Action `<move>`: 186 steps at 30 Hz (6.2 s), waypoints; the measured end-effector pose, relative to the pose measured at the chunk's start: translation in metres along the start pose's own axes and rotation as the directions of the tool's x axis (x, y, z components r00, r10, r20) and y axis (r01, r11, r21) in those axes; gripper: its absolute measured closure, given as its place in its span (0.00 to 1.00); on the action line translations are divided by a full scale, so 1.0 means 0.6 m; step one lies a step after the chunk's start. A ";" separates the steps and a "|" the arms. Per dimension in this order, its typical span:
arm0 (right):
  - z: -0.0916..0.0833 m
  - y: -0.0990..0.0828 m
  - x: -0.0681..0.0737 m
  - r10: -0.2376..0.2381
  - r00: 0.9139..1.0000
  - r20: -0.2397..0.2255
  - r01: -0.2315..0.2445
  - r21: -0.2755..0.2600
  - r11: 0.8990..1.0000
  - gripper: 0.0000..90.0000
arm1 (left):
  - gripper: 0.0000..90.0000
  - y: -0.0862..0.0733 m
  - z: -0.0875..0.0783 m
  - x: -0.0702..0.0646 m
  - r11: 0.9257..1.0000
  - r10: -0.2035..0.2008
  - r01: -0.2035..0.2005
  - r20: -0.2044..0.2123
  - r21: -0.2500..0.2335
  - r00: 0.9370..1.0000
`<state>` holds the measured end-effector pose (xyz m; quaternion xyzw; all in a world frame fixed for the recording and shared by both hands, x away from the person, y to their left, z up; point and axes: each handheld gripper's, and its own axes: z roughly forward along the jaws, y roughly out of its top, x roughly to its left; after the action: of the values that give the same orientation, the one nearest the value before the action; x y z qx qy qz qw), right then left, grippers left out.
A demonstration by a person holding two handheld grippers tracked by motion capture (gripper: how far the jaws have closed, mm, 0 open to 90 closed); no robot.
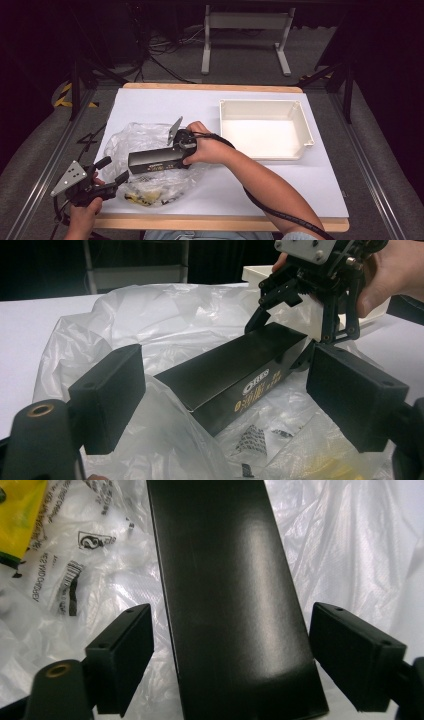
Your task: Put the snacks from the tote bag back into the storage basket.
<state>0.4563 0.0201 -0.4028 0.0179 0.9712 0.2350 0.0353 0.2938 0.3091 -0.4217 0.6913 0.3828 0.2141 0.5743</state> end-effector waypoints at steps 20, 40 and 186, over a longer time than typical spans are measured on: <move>0.002 0.013 -0.008 -0.064 0.994 -0.086 0.073 0.111 0.991 0.48 | 0.18 0.000 0.000 0.001 1.000 -0.003 0.003 0.004 -0.002 1.000; -0.061 0.045 0.013 -0.128 0.988 -0.083 0.137 0.118 0.983 0.49 | 0.19 -0.001 -0.001 0.001 1.000 -0.005 0.005 -0.003 -0.004 1.000; -0.429 -0.343 -0.110 0.115 0.953 0.279 -0.131 0.039 0.991 0.48 | 0.18 -0.018 -0.022 -0.006 1.000 0.000 0.001 -0.057 0.021 0.998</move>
<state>0.4983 -0.2837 -0.2647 0.1120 0.9600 0.2043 0.1551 0.2790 0.3149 -0.4280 0.6909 0.4014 0.2295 0.5557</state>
